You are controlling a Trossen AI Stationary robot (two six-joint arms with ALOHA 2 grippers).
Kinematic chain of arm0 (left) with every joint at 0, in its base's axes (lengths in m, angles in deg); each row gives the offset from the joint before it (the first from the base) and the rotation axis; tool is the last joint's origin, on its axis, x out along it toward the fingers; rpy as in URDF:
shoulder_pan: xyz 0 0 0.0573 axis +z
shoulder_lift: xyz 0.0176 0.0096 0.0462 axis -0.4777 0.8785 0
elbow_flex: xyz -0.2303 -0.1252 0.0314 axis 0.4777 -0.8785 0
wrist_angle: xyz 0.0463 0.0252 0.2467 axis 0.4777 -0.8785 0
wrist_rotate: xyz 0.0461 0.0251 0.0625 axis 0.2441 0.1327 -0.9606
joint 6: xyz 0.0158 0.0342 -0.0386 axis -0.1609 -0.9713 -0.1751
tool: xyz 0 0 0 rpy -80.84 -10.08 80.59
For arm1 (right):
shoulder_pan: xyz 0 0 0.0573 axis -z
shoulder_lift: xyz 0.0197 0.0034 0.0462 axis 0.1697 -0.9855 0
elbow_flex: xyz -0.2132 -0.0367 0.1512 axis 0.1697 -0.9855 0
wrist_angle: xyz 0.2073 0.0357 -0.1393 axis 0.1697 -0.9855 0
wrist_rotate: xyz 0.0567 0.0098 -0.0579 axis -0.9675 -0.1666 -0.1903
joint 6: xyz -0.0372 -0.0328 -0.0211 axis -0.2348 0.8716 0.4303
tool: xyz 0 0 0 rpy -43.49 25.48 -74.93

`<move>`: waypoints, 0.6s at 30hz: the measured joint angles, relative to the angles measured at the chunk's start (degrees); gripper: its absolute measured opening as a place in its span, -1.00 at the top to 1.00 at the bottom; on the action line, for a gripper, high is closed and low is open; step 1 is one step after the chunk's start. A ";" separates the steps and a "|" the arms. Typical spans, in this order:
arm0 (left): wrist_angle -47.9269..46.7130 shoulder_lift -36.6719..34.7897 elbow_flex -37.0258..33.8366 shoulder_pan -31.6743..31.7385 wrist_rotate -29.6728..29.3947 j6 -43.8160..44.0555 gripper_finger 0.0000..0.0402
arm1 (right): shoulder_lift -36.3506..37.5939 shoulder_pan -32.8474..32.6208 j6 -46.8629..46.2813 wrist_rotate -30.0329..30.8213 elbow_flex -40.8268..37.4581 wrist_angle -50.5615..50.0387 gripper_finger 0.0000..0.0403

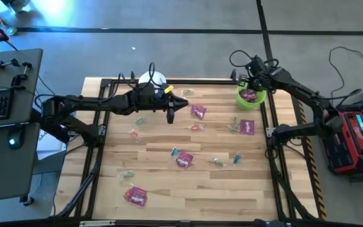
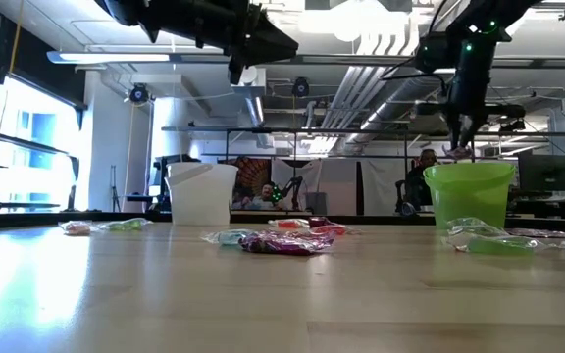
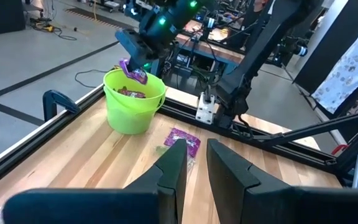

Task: Sort candy by brand, put in halloween buckets
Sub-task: Put the violet candy into the green bucket

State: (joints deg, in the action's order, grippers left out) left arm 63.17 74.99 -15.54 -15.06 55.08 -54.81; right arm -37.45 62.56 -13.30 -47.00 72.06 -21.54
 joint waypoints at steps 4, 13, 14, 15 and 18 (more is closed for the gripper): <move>-0.44 0.00 0.00 0.00 0.00 -0.02 0.74 | 0.00 -1.06 -8.76 0.78 0.00 0.42 0.92; -0.42 0.00 0.00 0.02 0.00 -0.62 0.74 | 0.00 -4.44 -27.17 4.70 0.00 -0.87 0.92; -0.42 0.00 0.00 0.02 -0.01 -0.63 0.74 | 0.00 -4.59 -29.24 5.02 0.00 -0.89 0.92; -0.42 0.00 0.00 0.02 0.00 -0.61 0.74 | 0.00 -4.81 -31.32 5.06 0.00 -0.92 0.92; -0.42 0.00 0.00 0.02 0.00 -0.61 0.74 | 0.00 -5.42 -36.89 6.14 0.00 -1.06 0.92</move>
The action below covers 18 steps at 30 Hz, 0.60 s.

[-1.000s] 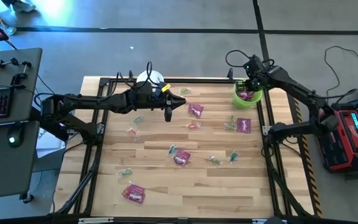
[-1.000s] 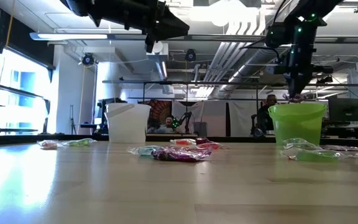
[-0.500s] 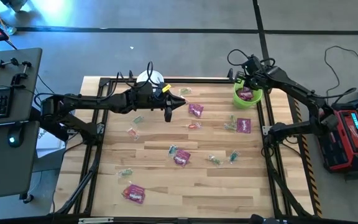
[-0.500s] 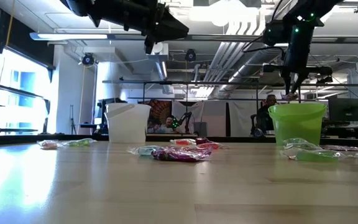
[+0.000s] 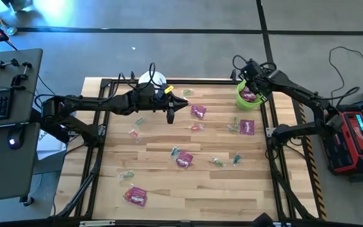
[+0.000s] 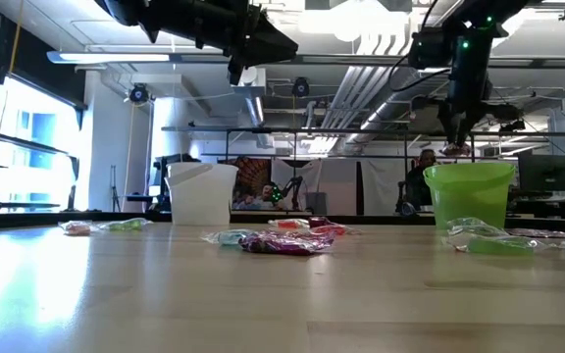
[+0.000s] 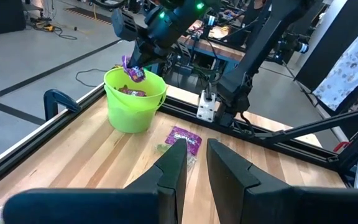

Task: Sort candy by brand, put in halloween buckets
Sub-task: Put the violet candy into the green bucket

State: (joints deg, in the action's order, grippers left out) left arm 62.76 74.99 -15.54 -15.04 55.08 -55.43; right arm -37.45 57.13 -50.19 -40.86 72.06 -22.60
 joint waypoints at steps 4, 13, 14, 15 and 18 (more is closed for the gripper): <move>0.00 0.00 0.00 -0.01 0.00 0.00 0.74 | 0.00 -0.16 -5.40 -0.53 0.00 -0.30 0.92; 0.02 0.00 0.00 0.00 0.00 -0.94 0.74 | -1.96 -2.43 -5.40 -2.52 -0.04 -4.06 0.92; 0.00 0.00 0.00 0.00 0.00 -0.94 0.74 | -1.99 -2.98 -5.47 -2.66 -0.04 -4.69 0.92; 0.00 0.00 0.00 0.00 0.00 -0.94 0.74 | -1.93 -3.48 -5.45 -2.64 -0.04 -5.00 0.92; 0.00 0.00 0.00 -0.01 0.00 -0.91 0.74 | -1.53 -4.10 -5.41 -3.81 -0.76 -5.01 0.96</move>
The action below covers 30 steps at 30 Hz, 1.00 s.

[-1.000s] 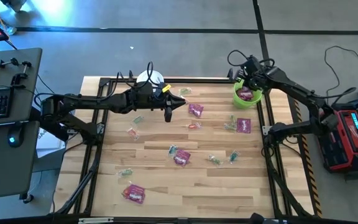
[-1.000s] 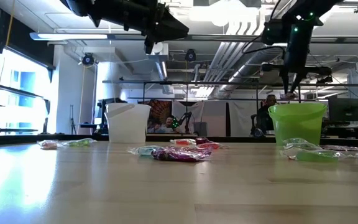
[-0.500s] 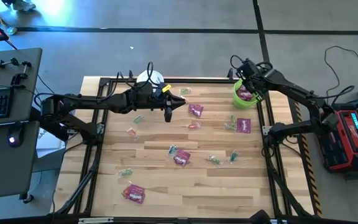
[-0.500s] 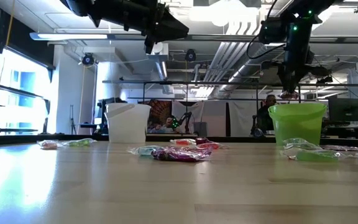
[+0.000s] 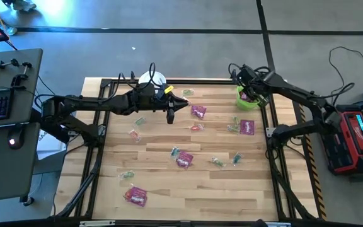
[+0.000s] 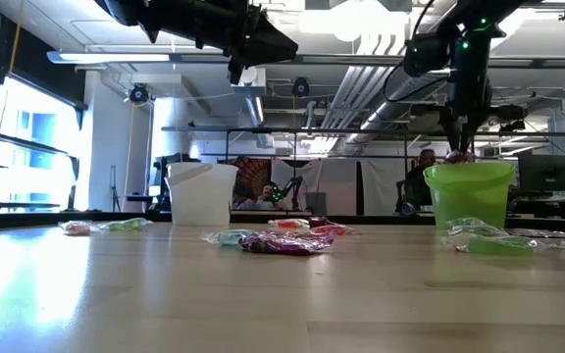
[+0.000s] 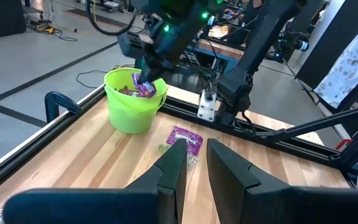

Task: Sort candy by brand, put in halloween buckets
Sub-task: Put the violet candy into the green bucket

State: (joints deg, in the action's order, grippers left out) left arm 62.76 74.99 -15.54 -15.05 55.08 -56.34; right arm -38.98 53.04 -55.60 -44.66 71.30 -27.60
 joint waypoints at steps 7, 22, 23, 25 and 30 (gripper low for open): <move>-0.15 0.00 0.00 0.01 0.76 -0.01 0.74 | 2.39 0.98 9.42 -0.64 -2.49 2.25 0.99; -0.25 0.00 0.00 -0.55 1.66 -0.01 0.74 | 3.15 6.88 15.83 -3.57 -2.97 0.65 0.99; -0.29 0.00 0.00 -0.67 1.66 -0.11 0.74 | 3.15 7.17 14.14 -3.82 -3.43 0.69 0.98; -0.39 0.00 0.00 -0.87 1.66 -0.45 0.74 | 3.13 7.91 11.69 -3.99 -4.24 1.20 0.98; -0.53 0.00 0.00 -0.95 1.41 0.01 0.74 | 3.15 8.61 7.17 -6.03 -6.72 6.10 0.98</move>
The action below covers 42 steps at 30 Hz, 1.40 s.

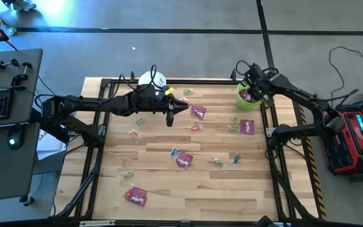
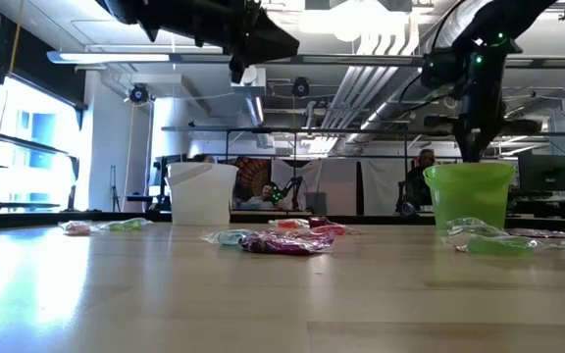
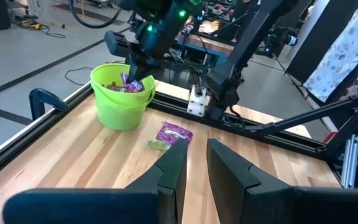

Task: Sort candy by brand, put in halloween buckets
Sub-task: Put the violet candy into the green bucket

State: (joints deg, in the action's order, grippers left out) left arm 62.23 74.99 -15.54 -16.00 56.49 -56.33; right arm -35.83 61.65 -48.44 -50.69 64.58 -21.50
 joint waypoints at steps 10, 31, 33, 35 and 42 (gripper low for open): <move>-2.23 0.00 0.00 -0.33 -0.33 0.03 0.74 | -0.04 0.26 5.67 -1.74 -1.46 -0.36 0.70; -2.91 0.00 0.00 -0.33 1.41 0.16 0.74 | 7.15 -1.83 37.83 -0.71 5.38 -1.24 0.92; -2.96 0.00 0.00 -0.33 1.41 1.01 0.74 | 8.65 -4.14 41.13 -0.49 5.37 -0.40 0.94; -3.70 0.00 0.00 -0.33 1.42 1.14 0.74 | 10.32 -6.98 42.25 0.14 4.78 -0.09 0.92; -8.68 0.00 0.00 -0.33 1.83 1.08 0.74 | 15.22 -20.31 45.45 2.22 -0.41 8.11 0.99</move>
State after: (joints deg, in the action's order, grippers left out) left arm 53.55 74.99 -15.54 -16.33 58.32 -55.25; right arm -20.61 41.34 -2.98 -48.47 64.17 -13.39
